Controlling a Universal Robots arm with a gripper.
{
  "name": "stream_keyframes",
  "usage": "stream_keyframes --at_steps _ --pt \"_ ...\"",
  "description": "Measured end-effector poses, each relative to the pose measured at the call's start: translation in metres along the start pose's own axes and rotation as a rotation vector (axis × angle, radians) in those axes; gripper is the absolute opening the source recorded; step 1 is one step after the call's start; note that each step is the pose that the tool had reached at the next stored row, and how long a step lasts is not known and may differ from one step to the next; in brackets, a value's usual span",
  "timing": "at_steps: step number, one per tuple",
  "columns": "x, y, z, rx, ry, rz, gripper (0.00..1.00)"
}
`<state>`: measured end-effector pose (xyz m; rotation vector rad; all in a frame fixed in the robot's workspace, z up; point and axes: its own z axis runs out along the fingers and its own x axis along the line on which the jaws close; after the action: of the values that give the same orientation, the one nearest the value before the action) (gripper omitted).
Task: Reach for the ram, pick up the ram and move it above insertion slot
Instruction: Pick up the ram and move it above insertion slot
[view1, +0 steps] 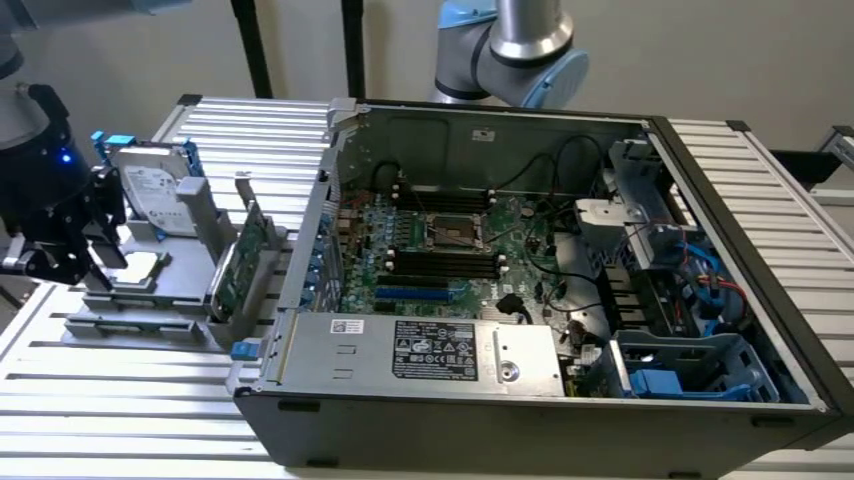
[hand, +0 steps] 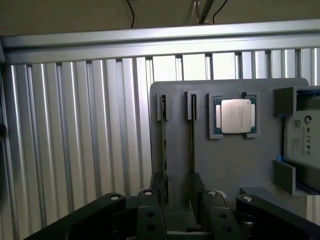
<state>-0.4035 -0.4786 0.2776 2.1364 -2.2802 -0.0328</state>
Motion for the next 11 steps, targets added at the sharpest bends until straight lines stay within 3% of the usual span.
stream_keyframes --at_steps 11 --pt "0.002 0.0015 0.0200 -0.0001 0.0001 0.000 0.36"
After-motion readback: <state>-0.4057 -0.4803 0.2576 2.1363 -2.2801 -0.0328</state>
